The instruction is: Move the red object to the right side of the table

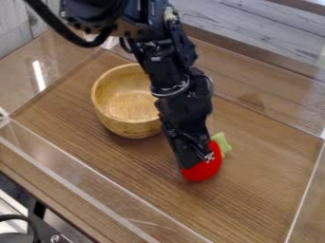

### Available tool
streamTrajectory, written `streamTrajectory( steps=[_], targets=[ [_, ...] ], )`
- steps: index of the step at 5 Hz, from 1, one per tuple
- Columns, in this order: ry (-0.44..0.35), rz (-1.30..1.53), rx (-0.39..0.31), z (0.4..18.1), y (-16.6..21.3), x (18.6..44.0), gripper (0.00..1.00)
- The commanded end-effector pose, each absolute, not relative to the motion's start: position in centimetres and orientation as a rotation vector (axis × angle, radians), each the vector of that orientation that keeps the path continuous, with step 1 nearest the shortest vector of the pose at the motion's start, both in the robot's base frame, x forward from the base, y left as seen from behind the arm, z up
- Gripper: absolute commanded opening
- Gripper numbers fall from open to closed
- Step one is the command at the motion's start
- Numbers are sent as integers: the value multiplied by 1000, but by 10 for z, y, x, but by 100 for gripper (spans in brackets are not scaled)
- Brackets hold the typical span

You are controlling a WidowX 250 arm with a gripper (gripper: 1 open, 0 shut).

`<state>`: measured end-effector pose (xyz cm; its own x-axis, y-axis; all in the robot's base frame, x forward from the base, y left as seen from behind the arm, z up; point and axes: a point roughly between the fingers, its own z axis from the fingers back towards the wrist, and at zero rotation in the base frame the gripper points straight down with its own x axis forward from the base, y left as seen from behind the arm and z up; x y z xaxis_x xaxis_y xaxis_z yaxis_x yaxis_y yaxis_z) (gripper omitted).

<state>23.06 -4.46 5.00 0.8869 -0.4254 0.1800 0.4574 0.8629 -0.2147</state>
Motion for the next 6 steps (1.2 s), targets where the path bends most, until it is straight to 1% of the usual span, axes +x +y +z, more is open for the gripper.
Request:
streamTrajectory(
  steps=[1,3,5,6],
  targets=[
    [-168,-462,-241,59,-51,242,0],
    [-179,-384,-231,42,-48,261,0],
    [-184,-394,-236,49,-34,257,0],
    [-192,-338,-236,50,-23,253,0]
  ],
)
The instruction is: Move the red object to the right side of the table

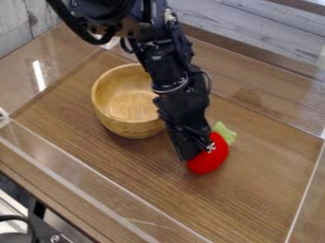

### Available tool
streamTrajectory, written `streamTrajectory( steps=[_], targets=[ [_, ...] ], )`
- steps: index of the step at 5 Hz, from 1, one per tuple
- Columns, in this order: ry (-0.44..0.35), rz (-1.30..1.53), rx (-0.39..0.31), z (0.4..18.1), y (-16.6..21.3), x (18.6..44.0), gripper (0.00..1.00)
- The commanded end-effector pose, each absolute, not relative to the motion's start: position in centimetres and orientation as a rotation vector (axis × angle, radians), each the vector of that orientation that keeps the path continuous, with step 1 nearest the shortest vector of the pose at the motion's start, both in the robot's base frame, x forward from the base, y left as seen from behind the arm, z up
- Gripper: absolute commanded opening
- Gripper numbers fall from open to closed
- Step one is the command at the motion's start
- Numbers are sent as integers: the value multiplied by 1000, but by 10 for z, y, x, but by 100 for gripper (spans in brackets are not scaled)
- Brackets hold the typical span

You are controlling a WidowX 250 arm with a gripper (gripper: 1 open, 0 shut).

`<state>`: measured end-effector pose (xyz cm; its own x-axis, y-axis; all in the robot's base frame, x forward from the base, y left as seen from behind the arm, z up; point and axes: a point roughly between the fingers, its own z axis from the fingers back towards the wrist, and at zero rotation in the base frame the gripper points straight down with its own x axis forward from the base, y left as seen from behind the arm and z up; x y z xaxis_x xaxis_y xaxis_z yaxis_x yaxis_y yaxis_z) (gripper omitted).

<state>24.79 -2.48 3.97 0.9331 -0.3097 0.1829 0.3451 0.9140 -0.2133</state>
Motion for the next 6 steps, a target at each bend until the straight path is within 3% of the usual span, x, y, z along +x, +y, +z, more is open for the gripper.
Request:
streamTrajectory(
  steps=[1,2,3,4,5,6],
  targets=[
    [-193,-328,-241,57,-26,255,0],
    [-194,-320,-245,63,-29,257,100],
    [-189,-359,-254,69,-36,258,100],
    [-184,-401,-256,76,-45,260,0],
    [-178,-443,-255,81,-53,261,0],
    [-171,-433,-249,88,-58,262,100]
  ],
)
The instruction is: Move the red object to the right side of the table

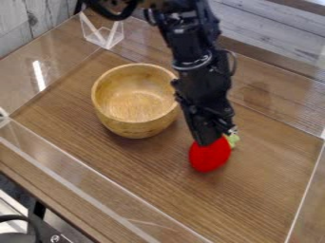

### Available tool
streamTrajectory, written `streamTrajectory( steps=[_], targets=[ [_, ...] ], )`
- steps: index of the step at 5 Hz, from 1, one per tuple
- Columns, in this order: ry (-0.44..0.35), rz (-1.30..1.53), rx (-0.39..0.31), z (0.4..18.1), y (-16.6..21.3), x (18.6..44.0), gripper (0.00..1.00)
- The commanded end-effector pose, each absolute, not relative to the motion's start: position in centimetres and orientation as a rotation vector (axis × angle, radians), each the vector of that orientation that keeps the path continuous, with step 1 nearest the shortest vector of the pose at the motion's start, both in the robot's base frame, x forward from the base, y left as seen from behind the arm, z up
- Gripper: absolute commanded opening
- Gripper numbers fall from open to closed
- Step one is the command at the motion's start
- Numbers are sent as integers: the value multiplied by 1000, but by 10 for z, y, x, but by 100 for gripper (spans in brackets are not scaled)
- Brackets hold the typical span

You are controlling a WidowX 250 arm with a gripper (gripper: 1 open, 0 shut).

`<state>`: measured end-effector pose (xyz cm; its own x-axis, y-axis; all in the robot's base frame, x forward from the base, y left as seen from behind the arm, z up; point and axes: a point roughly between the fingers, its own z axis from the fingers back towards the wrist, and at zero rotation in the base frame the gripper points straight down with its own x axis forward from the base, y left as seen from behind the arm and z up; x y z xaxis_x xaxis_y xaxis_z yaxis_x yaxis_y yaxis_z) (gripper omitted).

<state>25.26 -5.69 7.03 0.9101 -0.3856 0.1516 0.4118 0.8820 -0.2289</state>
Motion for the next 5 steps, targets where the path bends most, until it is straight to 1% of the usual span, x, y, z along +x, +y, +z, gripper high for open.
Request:
streamTrajectory(
  steps=[1,3,5],
  targets=[
    [-162,-422,-241,94,-62,262,100],
    [-138,-447,-223,93,-74,267,100],
    [-107,-543,-229,102,-78,264,100]
  ],
)
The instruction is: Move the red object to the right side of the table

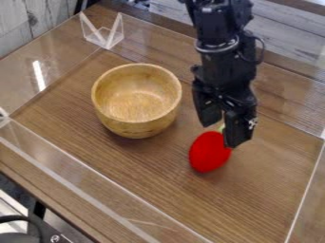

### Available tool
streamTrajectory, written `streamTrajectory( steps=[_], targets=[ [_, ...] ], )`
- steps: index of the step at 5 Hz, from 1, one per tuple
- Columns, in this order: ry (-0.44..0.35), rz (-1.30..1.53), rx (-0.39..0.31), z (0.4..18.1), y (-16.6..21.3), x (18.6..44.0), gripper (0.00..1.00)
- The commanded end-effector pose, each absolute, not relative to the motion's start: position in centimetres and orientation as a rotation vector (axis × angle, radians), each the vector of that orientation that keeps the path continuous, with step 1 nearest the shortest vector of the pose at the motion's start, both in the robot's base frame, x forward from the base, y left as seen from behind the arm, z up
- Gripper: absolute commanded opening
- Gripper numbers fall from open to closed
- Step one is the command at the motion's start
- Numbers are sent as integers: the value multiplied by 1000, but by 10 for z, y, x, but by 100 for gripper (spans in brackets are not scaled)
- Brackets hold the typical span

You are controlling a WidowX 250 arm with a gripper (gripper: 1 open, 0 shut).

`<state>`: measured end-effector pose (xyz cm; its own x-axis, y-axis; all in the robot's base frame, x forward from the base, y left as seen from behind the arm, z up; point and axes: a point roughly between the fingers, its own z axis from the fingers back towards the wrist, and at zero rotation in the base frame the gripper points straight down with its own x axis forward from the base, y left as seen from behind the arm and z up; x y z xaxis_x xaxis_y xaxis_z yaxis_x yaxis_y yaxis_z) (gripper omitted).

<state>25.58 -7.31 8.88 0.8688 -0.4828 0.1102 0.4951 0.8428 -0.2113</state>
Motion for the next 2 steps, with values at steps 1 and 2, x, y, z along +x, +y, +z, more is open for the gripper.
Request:
streamTrajectory(
  steps=[1,2],
  targets=[
    [-101,-530,-228,101,-75,271,100],
    [-96,-517,-228,101,-72,279,100]
  ],
)
